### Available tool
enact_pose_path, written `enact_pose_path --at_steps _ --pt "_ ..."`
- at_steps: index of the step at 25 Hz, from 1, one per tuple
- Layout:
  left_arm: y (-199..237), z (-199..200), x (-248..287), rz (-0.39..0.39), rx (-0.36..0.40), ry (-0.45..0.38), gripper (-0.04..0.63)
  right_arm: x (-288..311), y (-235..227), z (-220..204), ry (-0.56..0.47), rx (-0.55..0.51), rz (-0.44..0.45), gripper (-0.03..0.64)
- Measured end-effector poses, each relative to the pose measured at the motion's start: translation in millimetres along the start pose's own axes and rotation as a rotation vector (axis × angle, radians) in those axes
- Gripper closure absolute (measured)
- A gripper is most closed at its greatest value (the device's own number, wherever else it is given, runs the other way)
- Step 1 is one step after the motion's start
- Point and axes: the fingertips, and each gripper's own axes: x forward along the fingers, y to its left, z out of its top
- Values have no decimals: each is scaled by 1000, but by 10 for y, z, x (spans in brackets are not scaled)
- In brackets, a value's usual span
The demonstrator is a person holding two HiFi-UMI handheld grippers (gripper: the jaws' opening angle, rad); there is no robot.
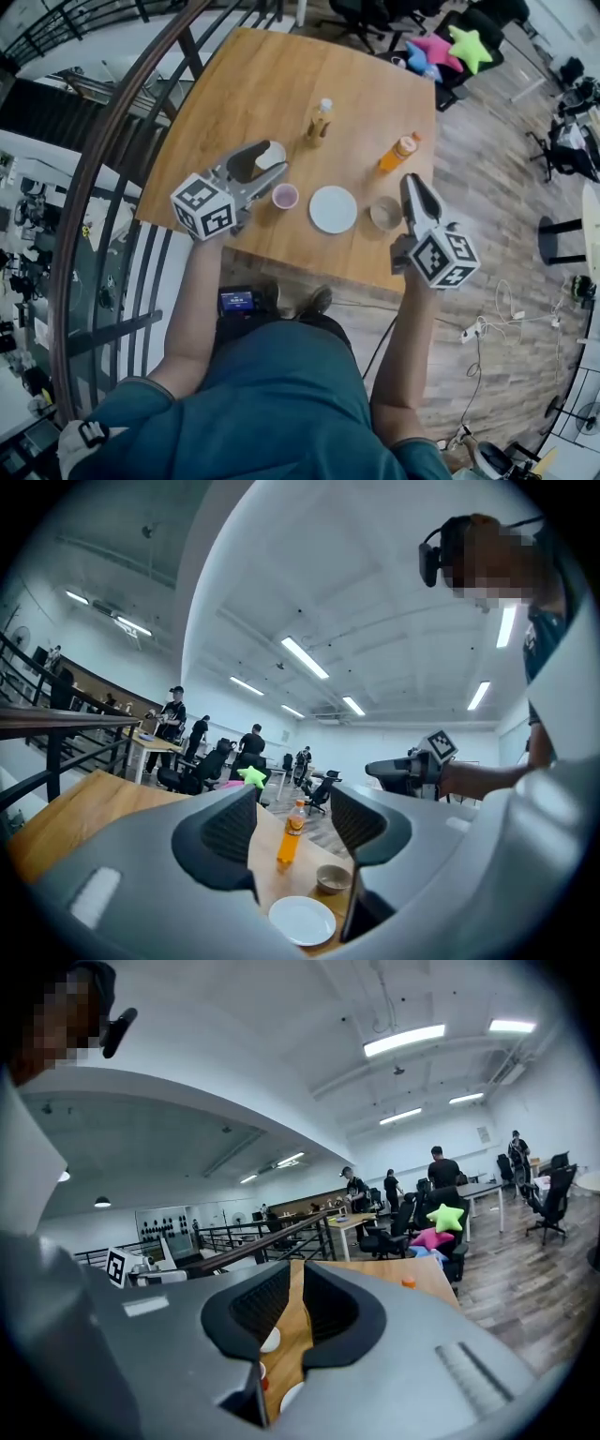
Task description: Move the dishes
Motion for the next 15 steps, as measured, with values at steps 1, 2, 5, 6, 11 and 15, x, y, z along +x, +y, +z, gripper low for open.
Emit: enact_pose_path --at_steps 1,2,5,6,11,15 --pt "-50 30 18 -16 6 0 354 -17 69 49 -6 -19 10 565" --pt "-99 61 34 -31 12 -1 354 -33 137 96 -12 -38 20 565" --pt "-243 159 70 -70 36 -8 354 -76 353 227 -34 -88 49 565" --pt "-286 195 77 -80 44 -11 354 -87 435 271 -44 -103 63 565" --pt "-472 385 98 -118 83 -28 354 -140 834 469 -90 -162 129 563" --pt "-582 509 104 -141 122 -36 354 -145 1057 542 -110 -178 162 563"
